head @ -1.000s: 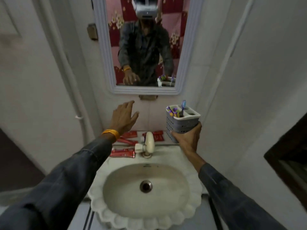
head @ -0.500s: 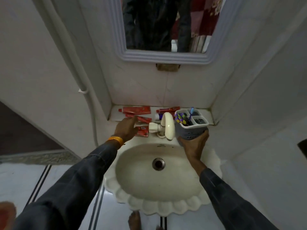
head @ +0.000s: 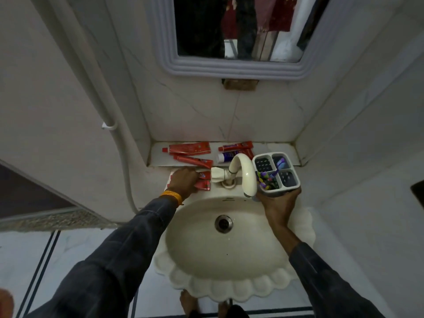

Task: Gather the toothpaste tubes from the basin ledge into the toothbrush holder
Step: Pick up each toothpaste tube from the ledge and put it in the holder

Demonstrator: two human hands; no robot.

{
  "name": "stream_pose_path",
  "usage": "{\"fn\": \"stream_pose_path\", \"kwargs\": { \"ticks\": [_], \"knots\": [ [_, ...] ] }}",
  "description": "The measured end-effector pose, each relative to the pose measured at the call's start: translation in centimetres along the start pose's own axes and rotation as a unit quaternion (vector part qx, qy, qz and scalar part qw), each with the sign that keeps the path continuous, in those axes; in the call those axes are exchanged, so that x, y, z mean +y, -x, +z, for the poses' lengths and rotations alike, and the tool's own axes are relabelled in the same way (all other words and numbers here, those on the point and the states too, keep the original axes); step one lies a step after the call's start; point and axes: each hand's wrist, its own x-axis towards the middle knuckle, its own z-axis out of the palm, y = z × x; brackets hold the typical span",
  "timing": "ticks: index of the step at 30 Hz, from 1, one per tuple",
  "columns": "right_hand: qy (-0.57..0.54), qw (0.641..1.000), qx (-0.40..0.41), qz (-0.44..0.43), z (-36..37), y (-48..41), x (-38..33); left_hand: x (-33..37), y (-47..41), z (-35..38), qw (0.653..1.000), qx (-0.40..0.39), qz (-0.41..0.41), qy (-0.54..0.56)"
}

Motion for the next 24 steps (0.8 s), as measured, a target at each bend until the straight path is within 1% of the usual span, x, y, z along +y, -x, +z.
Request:
{"fn": "stream_pose_path", "kwargs": {
  "ticks": [3, 4, 7, 10, 12, 14, 16, 20, 24],
  "knots": [
    [0.001, 1.000, -0.001, 0.005, -0.1, -0.1, 0.2, -0.6, -0.1, -0.7, 1.000, -0.008, 0.005, 0.014],
    [0.002, 1.000, 0.000, 0.007, -0.2, -0.1, 0.3, -0.9, 0.1, -1.2, 1.000, 0.001, 0.005, 0.022],
    [0.002, 1.000, 0.000, 0.006, -0.1, -0.1, 0.1, -1.7, 0.3, -3.5, 0.996, 0.049, -0.007, 0.075],
    [0.000, 1.000, 0.001, 0.006, 0.0, -0.1, 0.1, -2.2, -0.2, -7.6, 0.984, 0.102, -0.056, 0.137],
    [0.000, 1.000, 0.002, 0.008, -0.1, -0.2, 0.1, -1.5, -1.1, -10.7, 0.973, 0.119, -0.065, 0.186],
    [0.001, 1.000, 0.004, 0.012, 0.0, -0.2, 0.0, 0.2, -2.4, -13.5, 0.963, 0.153, -0.044, 0.218],
    [-0.003, 1.000, -0.003, 0.017, 0.0, -0.2, -0.1, 2.8, -3.8, -15.8, 0.954, 0.179, 0.001, 0.239],
    [-0.014, 1.000, -0.010, 0.025, -0.4, -0.4, 0.0, 8.1, -6.6, -17.1, 0.947, 0.140, 0.071, 0.280],
    [-0.013, 1.000, -0.013, 0.022, -0.6, -0.8, 0.2, 12.0, -8.3, -15.9, 0.964, 0.094, 0.107, 0.225]
  ]
}}
